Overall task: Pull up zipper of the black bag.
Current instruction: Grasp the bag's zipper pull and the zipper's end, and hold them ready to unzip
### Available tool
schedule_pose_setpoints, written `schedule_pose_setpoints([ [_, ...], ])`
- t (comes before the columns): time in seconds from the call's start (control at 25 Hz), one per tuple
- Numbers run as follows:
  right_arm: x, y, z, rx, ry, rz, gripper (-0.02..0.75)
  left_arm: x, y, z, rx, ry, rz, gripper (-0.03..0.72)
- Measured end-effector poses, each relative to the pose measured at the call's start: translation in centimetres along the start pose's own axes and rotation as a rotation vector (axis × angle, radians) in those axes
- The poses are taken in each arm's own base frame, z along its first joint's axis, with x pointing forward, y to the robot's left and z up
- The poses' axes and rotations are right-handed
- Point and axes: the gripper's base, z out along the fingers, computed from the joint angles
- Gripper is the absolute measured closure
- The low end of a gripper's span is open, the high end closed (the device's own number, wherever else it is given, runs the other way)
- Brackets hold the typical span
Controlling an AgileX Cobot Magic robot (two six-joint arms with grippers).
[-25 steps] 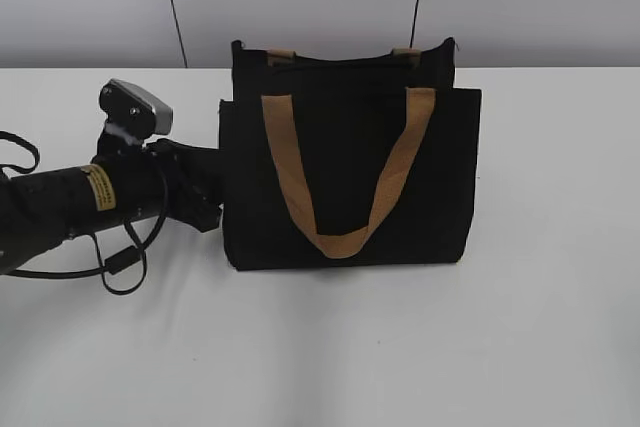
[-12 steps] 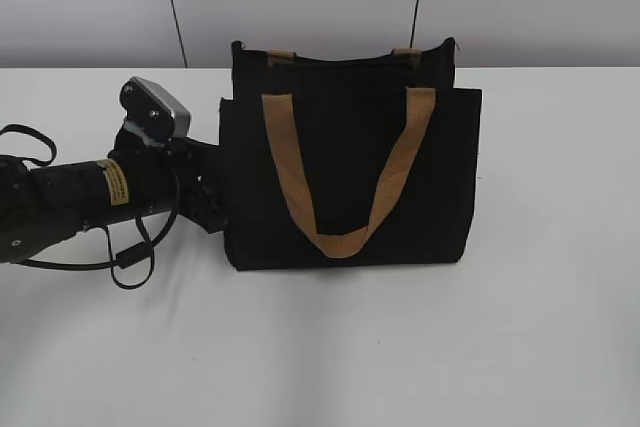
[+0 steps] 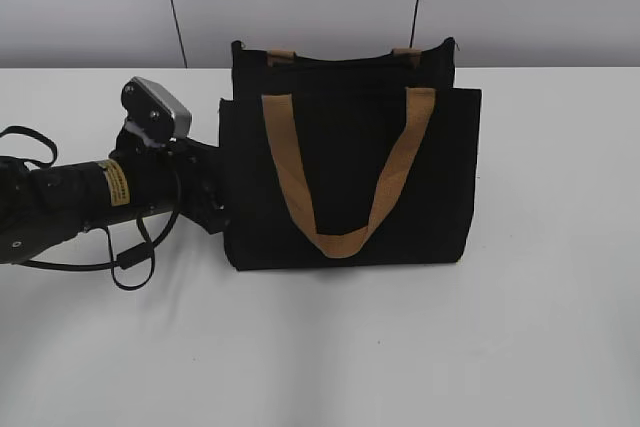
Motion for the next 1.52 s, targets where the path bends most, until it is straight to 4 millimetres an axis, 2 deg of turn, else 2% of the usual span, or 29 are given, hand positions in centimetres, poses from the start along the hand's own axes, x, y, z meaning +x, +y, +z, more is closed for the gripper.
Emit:
schedule_pose_setpoints([
  [0.32,0.0,0.0,0.0,0.000,0.000,0.000,0.447,-0.2,0.0,0.0,0.002,-0.018,0.000,0.475],
  [0.52,0.0,0.0,0.0,0.000,0.000,0.000,0.447,-0.1,0.1,0.0,-0.009,-0.008,-0.007,0.666],
  [0.76,0.0,0.0,0.0,0.000,0.000,0.000,0.447,-0.6,0.4,-0.3,-0.028,0.014,0.000,0.689],
  [0.92,0.0,0.0,0.0,0.000,0.000,0.000,0.447,-2.8,1.1,-1.5,-0.072,0.049,0.044,0.688],
  [1.16,0.0,0.0,0.0,0.000,0.000,0.000,0.447,-7.0,2.1,-4.5,-0.167,0.089,0.112,0.689],
  [1.4,0.0,0.0,0.0,0.000,0.000,0.000,0.447,-11.5,2.3,-7.7,-0.248,0.016,0.169,0.689],
  [1.52,0.0,0.0,0.0,0.000,0.000,0.000,0.447,-13.0,2.3,-9.0,-0.273,-0.028,0.176,0.689],
])
